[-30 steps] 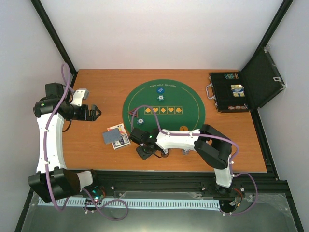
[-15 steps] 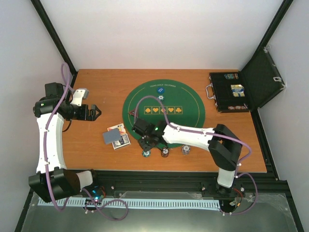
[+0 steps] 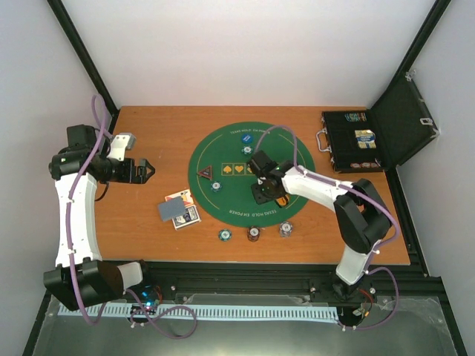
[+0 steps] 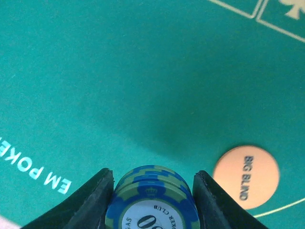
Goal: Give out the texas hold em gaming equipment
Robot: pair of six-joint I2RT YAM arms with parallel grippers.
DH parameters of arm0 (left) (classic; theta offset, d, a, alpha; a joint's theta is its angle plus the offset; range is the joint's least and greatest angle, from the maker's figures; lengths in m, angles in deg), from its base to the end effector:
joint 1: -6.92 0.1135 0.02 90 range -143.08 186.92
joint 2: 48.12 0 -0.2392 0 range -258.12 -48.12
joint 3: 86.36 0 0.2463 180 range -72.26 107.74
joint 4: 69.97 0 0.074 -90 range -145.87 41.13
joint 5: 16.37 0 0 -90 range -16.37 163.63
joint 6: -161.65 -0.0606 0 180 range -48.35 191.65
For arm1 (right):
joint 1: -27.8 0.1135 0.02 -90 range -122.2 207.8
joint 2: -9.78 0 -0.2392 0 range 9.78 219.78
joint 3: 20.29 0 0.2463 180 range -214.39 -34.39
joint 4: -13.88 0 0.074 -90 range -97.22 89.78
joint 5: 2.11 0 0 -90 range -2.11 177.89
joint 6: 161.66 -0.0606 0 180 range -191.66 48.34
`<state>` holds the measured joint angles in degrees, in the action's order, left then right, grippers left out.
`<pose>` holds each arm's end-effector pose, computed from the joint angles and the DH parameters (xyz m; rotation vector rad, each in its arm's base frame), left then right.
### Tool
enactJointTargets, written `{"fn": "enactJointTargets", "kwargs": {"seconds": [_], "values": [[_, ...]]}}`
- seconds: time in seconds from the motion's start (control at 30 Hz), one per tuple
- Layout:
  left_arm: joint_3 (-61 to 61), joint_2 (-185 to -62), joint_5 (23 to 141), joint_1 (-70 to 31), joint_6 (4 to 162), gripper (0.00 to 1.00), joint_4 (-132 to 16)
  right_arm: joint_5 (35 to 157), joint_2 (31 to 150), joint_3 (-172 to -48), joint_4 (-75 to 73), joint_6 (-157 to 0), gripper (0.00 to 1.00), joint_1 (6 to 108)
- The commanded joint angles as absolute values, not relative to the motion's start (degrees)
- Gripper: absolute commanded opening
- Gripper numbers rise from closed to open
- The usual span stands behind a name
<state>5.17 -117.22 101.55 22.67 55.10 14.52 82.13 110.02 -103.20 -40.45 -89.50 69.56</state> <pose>0.2215 0.0330 0.3183 0.1729 2.5111 -0.4260 0.2576 0.2218 0.1481 -0.5605 2.7563 0.1029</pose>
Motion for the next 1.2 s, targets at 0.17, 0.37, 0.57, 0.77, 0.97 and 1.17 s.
{"fn": "enactJointTargets", "kwargs": {"seconds": [0.17, 0.37, 0.57, 0.77, 0.97, 1.17], "values": [[7.9, -117.4, 102.0, 23.1, 54.4, 1.00, 15.1, 84.2, 115.8, -103.6, -35.4, -87.0, 0.16, 64.3], [7.9, -117.6, 101.9, 23.0, 54.3, 1.00, 14.9, 84.4, 118.1, -102.5, -33.8, -87.0, 0.16, 64.0], [7.7, -117.8, 101.9, 23.0, 54.3, 1.00, 14.7, 83.9, 118.2, -100.6, -32.7, -87.3, 0.18, 63.2], [7.7, -117.7, 102.2, 23.0, 54.5, 1.00, 14.7, 84.6, 117.0, -100.4, -33.3, -86.8, 0.49, 63.2], [7.5, -117.6, 102.5, 23.1, 54.8, 1.00, 14.6, 83.9, 114.3, -103.7, -36.7, -85.9, 0.55, 63.2], [7.8, -117.5, 102.6, 23.0, 54.8, 1.00, 14.7, 81.5, 108.6, -107.7, -41.5, -86.1, 0.58, 64.6]]}}
